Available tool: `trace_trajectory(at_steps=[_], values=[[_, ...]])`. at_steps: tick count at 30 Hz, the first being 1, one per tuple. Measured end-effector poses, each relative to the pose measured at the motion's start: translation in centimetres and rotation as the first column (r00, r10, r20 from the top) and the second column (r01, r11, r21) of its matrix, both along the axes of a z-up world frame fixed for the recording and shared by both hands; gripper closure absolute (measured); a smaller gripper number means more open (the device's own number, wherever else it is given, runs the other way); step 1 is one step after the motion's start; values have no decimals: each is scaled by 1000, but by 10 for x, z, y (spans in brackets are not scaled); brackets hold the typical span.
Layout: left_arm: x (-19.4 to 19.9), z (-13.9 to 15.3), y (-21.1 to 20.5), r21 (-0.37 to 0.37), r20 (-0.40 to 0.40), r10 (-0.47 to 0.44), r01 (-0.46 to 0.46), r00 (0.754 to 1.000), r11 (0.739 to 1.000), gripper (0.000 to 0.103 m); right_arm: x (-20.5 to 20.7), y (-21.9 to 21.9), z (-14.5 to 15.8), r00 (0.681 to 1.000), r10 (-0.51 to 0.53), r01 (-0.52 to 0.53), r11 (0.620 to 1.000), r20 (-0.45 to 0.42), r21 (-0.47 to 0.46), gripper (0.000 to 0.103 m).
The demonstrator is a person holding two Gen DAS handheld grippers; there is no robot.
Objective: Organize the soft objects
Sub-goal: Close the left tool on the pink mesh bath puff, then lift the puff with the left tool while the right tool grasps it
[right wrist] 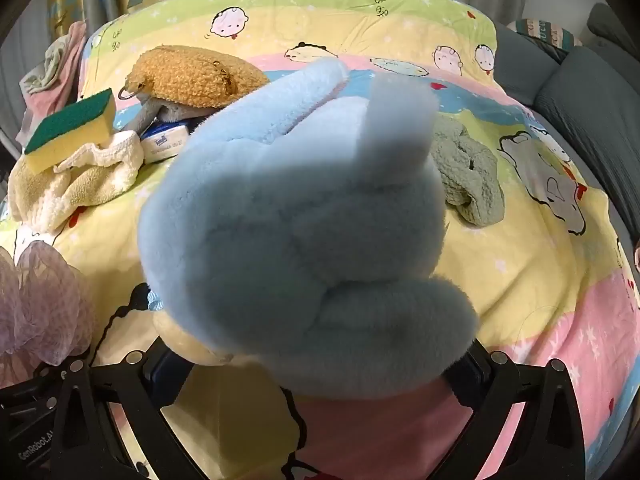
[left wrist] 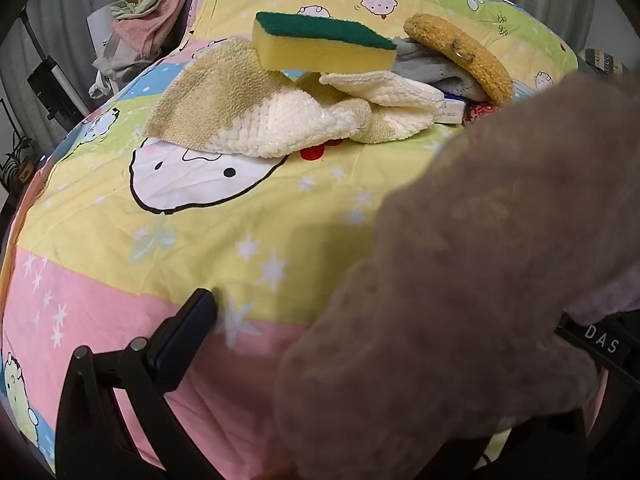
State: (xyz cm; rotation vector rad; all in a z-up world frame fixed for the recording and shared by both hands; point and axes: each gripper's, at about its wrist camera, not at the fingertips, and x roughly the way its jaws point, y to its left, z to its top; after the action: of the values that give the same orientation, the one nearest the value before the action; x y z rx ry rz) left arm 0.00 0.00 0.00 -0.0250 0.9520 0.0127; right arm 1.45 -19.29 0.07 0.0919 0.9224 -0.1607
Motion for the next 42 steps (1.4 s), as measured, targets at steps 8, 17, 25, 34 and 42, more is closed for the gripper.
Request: trace_trajectory(at_steps=[8,17,25,34,42], values=[[0,0,1,-5,3,0,0,1000,1000,1,0,0,0,1000,0,0,1000,-3,-15,0],[1,0,-2,-1,3,0,0,1000,1000,1,-1,0,-2,1000,-1,1,1000,-1,-14,0],[-2,-1,-2,-3,6,0,0,1000,1000,1,0,0,-2,1000,-1,1,1000,-2,-14,0],[-1,2,1,-24,0,-30,30,1000,999,1,0,0,-2,1000,-1,1,1000,-2,-14,0],[-3,14,12,-61,-25,-29,27,999,998,4,-13,7,11,1000,6,-6,1000,-26,8,0]])
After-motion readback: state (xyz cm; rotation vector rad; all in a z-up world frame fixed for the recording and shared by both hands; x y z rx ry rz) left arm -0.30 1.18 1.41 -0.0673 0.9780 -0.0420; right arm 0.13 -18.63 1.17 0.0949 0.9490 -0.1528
